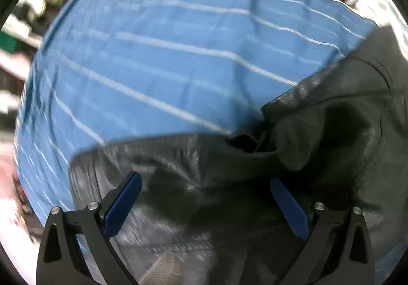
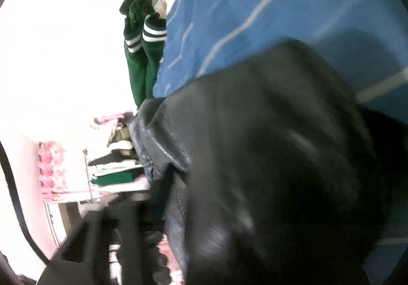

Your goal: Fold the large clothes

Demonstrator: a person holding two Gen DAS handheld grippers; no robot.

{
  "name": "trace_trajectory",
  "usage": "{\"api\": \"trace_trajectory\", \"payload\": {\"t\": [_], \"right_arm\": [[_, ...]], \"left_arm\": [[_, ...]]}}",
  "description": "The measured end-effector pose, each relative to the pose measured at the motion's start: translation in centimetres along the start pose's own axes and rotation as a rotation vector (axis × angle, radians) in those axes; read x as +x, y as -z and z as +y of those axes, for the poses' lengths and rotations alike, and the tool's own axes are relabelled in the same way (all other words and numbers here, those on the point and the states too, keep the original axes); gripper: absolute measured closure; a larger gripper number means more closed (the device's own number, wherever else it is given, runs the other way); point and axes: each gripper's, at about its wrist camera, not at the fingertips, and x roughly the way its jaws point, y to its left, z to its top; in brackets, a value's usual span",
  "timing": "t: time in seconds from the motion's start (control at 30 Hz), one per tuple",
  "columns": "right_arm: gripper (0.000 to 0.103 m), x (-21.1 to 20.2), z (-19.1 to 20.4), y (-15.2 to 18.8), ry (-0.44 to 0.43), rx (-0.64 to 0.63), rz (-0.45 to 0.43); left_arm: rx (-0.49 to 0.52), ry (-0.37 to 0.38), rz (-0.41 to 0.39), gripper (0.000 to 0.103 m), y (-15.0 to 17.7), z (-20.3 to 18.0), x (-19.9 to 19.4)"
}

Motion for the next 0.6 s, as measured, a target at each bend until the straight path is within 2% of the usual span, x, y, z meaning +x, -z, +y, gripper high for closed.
{"api": "trace_trajectory", "payload": {"t": [0.07,0.13,0.27,0.43,0.53,0.6], "right_arm": [[0.08,-0.5,1.4,0.0,-0.021,0.0,-0.039],[0.083,-1.8,4.2,0.4,-0.032,-0.044,-0.066],[0.084,-3.6,9.4,1.0,0.001,-0.178,-0.108],[0.084,-5.4,15.0,0.3,0.105,-0.333,-0.187],[0.084,-5.6,17.3,-0.1,0.168,-0.407,-0.209],[0.084,-5.2,18.8,-0.4,0.217,-0.446,-0.217]], "left_arm": [[0.103,-0.05,-0.059,0.0,-0.4,-1.8,-0.7],[0.139,-0.042,-0.087,0.0,-0.7,-3.0,-1.1],[0.109,0.085,-0.059,0.0,-3.3,-5.0,-0.8],[0.079,0.269,-0.066,0.0,-7.2,-9.3,0.4],[0.078,0.308,-0.088,0.0,-8.7,-11.4,0.4],[0.061,0.316,-0.077,0.0,-9.0,-11.3,0.2]]}}
